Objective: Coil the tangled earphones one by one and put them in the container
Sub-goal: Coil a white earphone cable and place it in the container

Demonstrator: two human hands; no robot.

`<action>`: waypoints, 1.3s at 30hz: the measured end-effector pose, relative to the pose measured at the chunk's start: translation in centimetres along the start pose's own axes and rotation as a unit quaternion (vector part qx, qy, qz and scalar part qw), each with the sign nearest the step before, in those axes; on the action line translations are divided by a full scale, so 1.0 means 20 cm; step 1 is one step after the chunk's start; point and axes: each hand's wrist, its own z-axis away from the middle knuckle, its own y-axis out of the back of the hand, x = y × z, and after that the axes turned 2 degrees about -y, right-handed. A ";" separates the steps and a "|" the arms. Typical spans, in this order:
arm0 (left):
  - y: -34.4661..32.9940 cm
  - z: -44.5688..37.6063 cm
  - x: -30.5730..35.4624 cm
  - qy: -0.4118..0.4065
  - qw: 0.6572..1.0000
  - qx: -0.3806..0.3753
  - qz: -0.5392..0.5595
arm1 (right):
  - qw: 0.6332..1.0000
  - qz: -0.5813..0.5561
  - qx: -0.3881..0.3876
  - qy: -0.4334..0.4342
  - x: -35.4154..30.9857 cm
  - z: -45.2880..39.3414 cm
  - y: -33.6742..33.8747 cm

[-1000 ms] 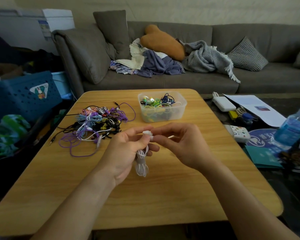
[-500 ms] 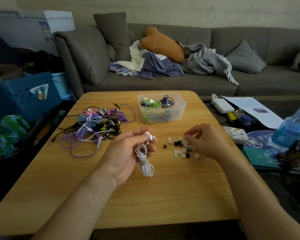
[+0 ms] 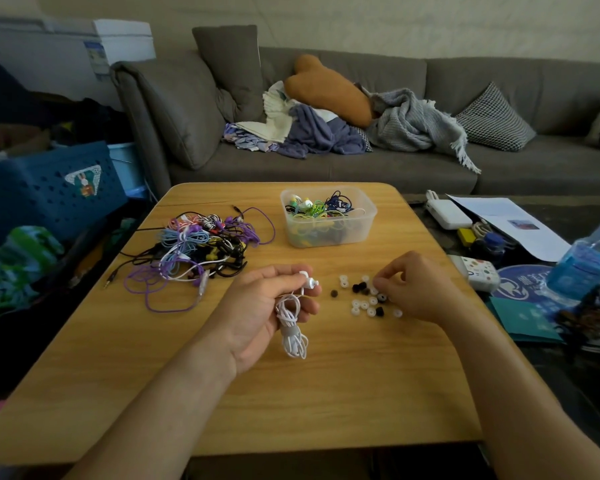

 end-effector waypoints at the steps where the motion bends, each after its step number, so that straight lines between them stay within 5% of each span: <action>1: 0.00 0.00 0.00 0.001 1.000 -0.001 -0.002 | 1.000 0.001 -0.005 -0.001 0.00 0.00 0.00; 7: 0.00 0.00 0.00 0.004 1.000 0.004 -0.005 | 1.000 -0.021 0.006 -0.013 -0.02 0.02 0.01; 10: 0.00 -0.01 -0.02 -0.005 1.000 0.014 0.003 | 0.989 -0.115 0.091 -0.008 -0.06 0.05 0.02; 13: -0.01 -0.01 -0.03 -0.033 0.999 0.032 0.026 | 0.946 -0.301 0.117 0.019 -0.18 0.12 0.02; 18: -0.02 -0.02 -0.03 -0.080 0.994 0.051 0.046 | 0.847 -0.521 -0.020 0.105 -0.35 0.25 -0.05; 31: -0.08 0.01 -0.03 -0.136 0.986 0.068 0.073 | 0.755 -0.646 0.036 0.103 -0.45 0.29 -0.12; 39: -0.13 0.03 -0.07 -0.169 0.972 0.143 0.080 | 0.761 -0.638 0.066 0.095 -0.47 0.29 -0.14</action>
